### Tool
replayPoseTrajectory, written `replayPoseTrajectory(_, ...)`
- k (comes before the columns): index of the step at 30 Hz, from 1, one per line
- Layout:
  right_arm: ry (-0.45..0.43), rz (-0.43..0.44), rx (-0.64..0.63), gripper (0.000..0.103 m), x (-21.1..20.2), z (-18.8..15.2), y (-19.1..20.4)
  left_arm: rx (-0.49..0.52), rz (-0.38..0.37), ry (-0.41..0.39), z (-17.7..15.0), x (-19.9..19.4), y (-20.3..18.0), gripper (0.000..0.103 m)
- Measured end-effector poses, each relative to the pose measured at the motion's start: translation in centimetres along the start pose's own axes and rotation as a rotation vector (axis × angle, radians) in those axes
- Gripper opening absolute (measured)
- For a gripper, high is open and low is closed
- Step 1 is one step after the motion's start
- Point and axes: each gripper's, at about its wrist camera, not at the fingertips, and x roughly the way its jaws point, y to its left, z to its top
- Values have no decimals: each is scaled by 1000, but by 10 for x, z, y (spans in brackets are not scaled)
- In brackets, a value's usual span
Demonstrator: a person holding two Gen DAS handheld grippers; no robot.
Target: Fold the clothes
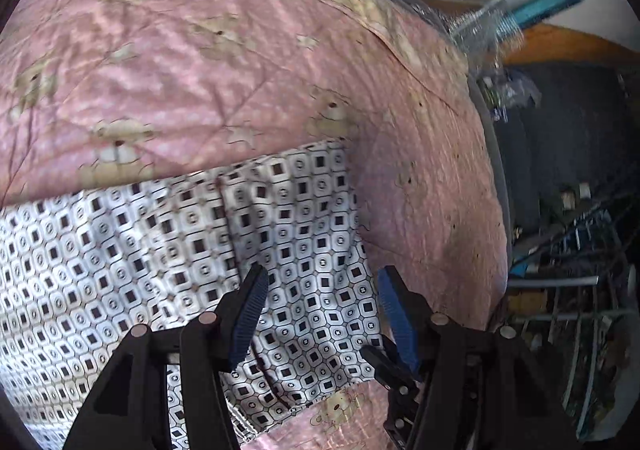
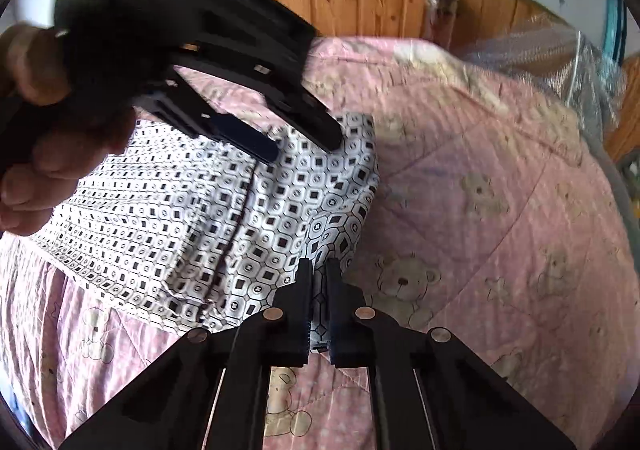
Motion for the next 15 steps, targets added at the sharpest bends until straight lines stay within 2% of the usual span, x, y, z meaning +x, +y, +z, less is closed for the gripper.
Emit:
replayPoseTrajectory(3,-78,-20,-141,5,-50,0,19,77,-6,74,6,8,-14,59)
replayPoseTrajectory(5,-111,-25,-212,5,-58,2,39,123,-14,128,7,13,-19,59)
replayPoseTrajectory(6,-122,-23,-226,5,-60,2,47,152,-4,139,6,12,-21,59)
replayPoseTrajectory(8,-140,-14,-237,5,-68,6,55,226,54,110,0,4,-21,57)
replayPoseTrajectory(9,-147,-8,-237,5,-73,8,56,263,84,96,-3,0,-21,46)
replayPoseTrajectory(10,-155,-1,-237,5,-79,11,58,294,116,79,-8,-7,-20,11)
replayPoseTrajectory(11,-171,13,-238,5,-96,15,60,306,138,48,-14,-19,-17,7)
replayPoseTrajectory(12,-186,26,-238,6,-113,18,61,291,128,4,-19,-35,-12,6)
replayPoseTrajectory(15,-212,124,-217,26,-159,20,57,158,84,-102,-42,-86,30,5)
